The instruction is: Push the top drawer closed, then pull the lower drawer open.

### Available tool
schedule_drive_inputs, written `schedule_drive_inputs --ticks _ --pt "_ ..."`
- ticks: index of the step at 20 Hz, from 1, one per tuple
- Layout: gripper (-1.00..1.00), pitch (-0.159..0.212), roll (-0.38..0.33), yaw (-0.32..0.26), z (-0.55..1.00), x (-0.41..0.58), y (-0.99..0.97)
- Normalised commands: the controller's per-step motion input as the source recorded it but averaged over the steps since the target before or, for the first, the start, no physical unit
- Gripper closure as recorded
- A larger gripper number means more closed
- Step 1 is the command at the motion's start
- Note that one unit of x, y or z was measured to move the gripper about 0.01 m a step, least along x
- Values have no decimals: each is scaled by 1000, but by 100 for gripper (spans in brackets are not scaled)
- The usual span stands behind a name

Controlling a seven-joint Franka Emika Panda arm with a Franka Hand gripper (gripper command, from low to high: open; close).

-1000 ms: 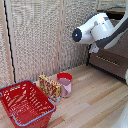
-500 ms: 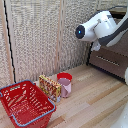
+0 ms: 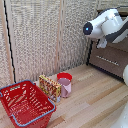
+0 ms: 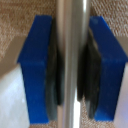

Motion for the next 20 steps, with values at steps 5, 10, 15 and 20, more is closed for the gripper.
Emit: schedule_drive_inputs --ticks 5,10,15,20 --pt "-100 24 -38 119 -15 24 -649" --pt "-100 4 -46 138 0 0 -37" --pt "-100 1 -3 102 0 14 323" --pt "-100 18 19 67 0 33 450"
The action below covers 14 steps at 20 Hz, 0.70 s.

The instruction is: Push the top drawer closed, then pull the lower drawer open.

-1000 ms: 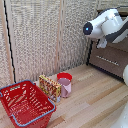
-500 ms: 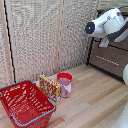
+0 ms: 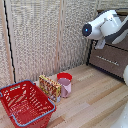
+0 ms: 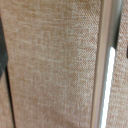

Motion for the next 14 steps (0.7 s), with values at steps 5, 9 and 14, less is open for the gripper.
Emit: schedule_drive_inputs --ticks 5,9,14 --pt "-100 44 -63 -26 -170 118 374" --pt "-100 29 -88 -119 -233 259 166" --pt "-100 9 -90 -142 -285 465 13"
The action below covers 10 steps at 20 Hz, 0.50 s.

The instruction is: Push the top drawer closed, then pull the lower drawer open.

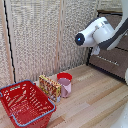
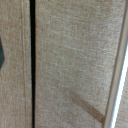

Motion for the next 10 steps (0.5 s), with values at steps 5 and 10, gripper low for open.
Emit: schedule_drive_inputs --ticks 5,10 --pt "-100 3 -33 -40 -411 414 -102" --pt "-100 0 32 7 -414 111 -1"
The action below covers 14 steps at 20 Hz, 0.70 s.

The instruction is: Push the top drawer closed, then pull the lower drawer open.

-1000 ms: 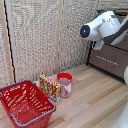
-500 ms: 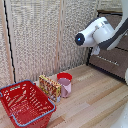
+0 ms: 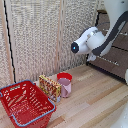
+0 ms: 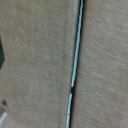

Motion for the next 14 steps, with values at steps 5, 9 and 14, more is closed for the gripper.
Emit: schedule_drive_inputs --ticks 5,9,14 --pt "-100 1 30 -6 -331 -99 131" --pt "-100 0 3 -53 -377 -126 36" --pt "-100 0 7 -96 -405 -51 -127"
